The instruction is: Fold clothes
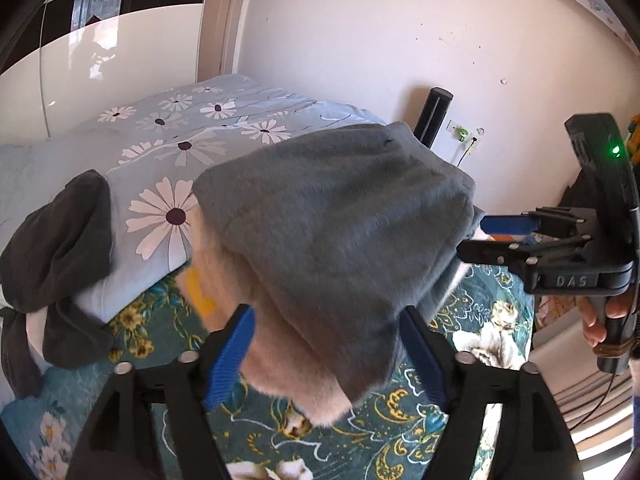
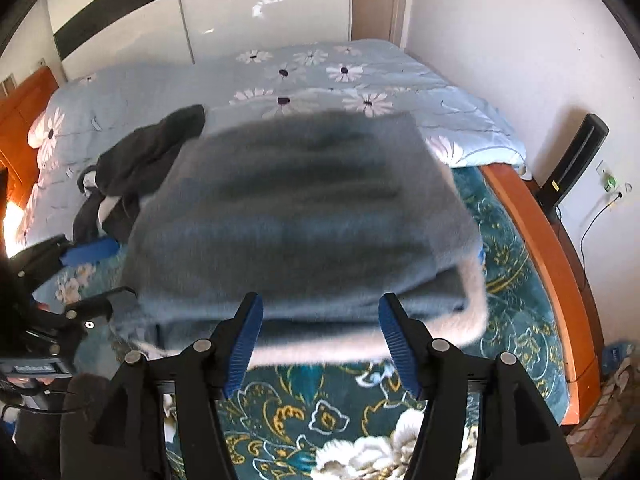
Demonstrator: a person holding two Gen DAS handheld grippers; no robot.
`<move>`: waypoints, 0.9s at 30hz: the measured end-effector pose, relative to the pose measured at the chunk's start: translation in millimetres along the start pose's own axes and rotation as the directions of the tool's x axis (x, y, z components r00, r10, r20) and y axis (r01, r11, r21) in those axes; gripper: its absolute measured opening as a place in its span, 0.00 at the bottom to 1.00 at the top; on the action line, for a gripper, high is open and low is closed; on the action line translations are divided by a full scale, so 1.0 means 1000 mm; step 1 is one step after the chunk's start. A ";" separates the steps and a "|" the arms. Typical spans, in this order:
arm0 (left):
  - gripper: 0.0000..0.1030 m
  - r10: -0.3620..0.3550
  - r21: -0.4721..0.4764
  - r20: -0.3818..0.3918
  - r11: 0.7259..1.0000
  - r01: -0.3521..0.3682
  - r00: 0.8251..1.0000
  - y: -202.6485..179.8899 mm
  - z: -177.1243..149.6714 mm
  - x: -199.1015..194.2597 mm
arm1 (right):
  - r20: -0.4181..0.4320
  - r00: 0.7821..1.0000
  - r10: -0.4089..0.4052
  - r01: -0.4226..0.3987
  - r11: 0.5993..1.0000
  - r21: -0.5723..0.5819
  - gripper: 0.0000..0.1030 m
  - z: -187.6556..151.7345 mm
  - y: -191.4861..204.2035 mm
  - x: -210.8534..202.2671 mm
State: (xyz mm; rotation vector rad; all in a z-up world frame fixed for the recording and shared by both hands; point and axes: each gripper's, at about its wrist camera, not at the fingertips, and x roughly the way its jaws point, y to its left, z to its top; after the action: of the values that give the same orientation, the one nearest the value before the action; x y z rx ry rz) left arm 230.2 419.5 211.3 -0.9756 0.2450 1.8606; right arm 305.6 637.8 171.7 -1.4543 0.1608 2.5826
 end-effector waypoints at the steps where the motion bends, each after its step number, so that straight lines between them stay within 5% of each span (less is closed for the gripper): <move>1: 0.88 -0.008 -0.002 0.006 1.000 0.008 1.000 0.000 -0.003 -0.002 | -0.003 1.000 0.003 -0.003 1.000 0.004 0.68 -0.004 0.000 0.002; 4: 1.00 -0.032 -0.010 0.033 0.999 0.033 0.999 0.002 -0.013 -0.006 | -0.013 1.000 -0.003 0.003 1.000 0.011 0.68 -0.012 0.001 0.007; 12: 1.00 -0.016 -0.052 0.072 0.998 0.020 0.997 0.007 -0.024 -0.006 | -0.004 1.000 -0.018 0.018 1.000 0.018 0.68 -0.019 0.006 0.016; 15: 1.00 -0.005 -0.079 0.081 0.997 0.011 0.997 0.010 -0.026 -0.007 | -0.005 1.000 -0.023 0.023 1.000 0.004 0.81 -0.018 0.010 0.020; 20: 1.00 0.003 -0.091 0.098 0.996 0.006 0.995 0.013 -0.031 -0.008 | -0.009 1.000 -0.019 0.019 1.000 0.001 0.82 -0.017 0.014 0.025; 27: 1.00 0.089 -0.031 0.085 0.996 -0.086 0.992 0.004 -0.037 -0.003 | -0.015 0.999 -0.028 0.028 1.000 -0.002 0.90 -0.017 0.017 0.032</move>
State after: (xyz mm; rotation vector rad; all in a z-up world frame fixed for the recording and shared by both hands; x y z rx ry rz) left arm 246.6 395.4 188.4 -0.9128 0.2133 1.9862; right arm 300.3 621.0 135.2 -1.4660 0.1385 2.5510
